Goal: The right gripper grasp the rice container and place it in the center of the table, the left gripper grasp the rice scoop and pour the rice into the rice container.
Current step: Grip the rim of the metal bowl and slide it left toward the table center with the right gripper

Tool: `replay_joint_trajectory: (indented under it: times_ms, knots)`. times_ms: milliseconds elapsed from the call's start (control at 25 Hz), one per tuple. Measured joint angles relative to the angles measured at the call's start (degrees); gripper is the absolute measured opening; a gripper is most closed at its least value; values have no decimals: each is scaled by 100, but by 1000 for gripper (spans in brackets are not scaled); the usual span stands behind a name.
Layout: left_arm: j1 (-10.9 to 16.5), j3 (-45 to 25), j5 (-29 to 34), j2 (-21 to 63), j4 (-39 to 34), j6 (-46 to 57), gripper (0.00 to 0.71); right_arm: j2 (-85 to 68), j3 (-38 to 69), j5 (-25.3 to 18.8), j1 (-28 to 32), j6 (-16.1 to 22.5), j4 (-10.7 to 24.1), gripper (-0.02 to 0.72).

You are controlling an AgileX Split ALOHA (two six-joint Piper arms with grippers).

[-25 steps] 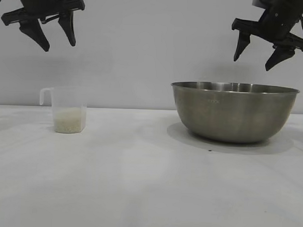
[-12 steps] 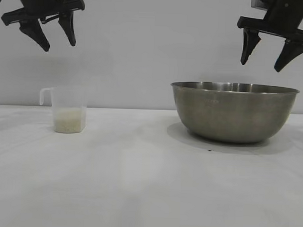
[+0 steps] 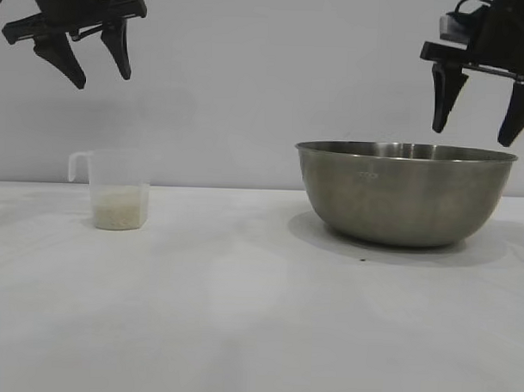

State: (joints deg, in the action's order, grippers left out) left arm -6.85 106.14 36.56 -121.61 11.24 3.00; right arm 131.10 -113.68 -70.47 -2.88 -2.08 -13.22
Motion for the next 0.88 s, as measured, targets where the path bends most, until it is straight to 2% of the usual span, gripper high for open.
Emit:
replay_joint_trajectory:
  times_ms: [80, 120, 520, 560, 600, 640, 680, 880]
  knots:
    - [0, 0, 0, 0, 0, 0, 418, 0, 0, 0, 0, 0, -12, 455]
    - [0, 0, -9, 0, 0, 0, 418, 0, 0, 0, 0, 0, -12, 414]
    - [0, 0, -9, 0, 0, 0, 418, 217, 0, 0, 0, 13, -2, 429]
    - [0, 0, -9, 0, 0, 0, 418, 217, 0, 0, 0, 13, 4, 377]
    - [0, 0, -9, 0, 0, 0, 418, 217, 0, 0, 0, 13, 17, 398]
    - [0, 0, -9, 0, 0, 0, 418, 217, 0, 0, 0, 13, 27, 341]
    - [0, 0, -9, 0, 0, 0, 418, 217, 0, 0, 0, 13, 27, 340]
    - [0, 0, -9, 0, 0, 0, 418, 217, 0, 0, 0, 13, 44, 172]
